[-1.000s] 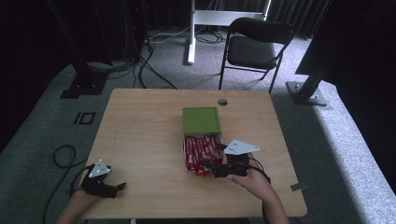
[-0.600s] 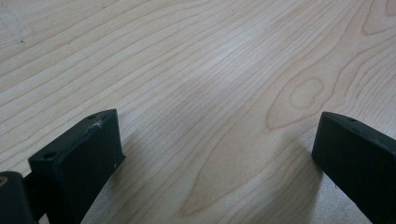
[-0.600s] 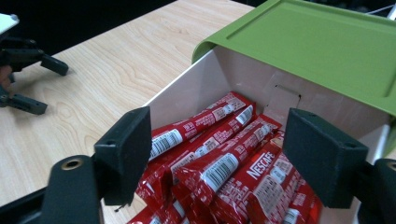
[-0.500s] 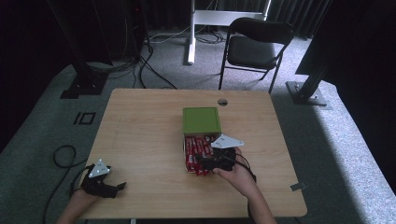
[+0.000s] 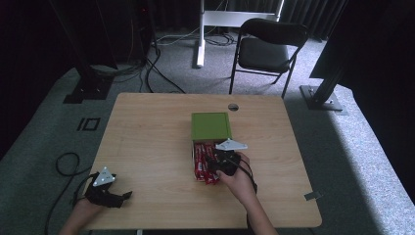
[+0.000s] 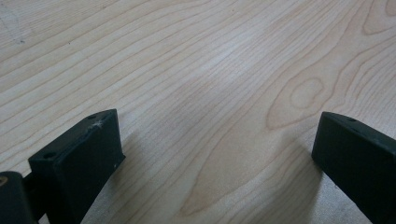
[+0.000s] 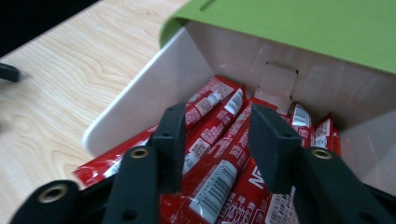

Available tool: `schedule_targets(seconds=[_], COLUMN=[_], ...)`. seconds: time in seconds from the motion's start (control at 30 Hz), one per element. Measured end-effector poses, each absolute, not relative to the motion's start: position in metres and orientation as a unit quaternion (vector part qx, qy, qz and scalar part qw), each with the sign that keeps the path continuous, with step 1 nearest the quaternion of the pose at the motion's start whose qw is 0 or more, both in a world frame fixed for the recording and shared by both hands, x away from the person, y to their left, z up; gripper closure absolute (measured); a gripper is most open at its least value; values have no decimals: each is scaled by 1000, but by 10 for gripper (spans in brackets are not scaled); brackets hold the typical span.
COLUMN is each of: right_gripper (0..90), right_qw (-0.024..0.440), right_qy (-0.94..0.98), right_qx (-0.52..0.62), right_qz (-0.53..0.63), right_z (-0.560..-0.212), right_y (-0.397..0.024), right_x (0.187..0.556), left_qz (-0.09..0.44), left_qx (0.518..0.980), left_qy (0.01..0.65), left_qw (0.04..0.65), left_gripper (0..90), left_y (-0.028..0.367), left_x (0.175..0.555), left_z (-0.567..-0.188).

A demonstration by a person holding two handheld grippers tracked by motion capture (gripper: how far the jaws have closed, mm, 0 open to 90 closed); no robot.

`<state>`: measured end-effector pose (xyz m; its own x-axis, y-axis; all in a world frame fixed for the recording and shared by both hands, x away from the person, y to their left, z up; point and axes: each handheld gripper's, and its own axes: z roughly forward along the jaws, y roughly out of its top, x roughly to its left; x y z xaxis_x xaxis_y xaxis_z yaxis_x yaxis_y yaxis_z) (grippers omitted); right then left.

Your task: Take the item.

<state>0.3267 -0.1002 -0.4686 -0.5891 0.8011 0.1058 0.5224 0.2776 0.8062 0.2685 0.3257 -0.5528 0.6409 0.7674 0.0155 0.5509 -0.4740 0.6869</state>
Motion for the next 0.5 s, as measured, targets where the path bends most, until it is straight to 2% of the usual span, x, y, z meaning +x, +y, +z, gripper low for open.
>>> schedule_targets(seconds=[0.13, 0.5], right_gripper=[621, 659], right_qw=[168, 180], right_qy=[783, 789], right_qx=[437, 459], right_qz=[411, 367], right_z=[-475, -487], right_y=[-97, -87], right_x=[330, 335], left_qz=[163, 163], left_qx=[843, 843], left_qy=[391, 391], left_qw=[331, 331], left_gripper=[25, 25], left_y=[326, 326], left_x=[268, 268], left_z=[-553, -553])
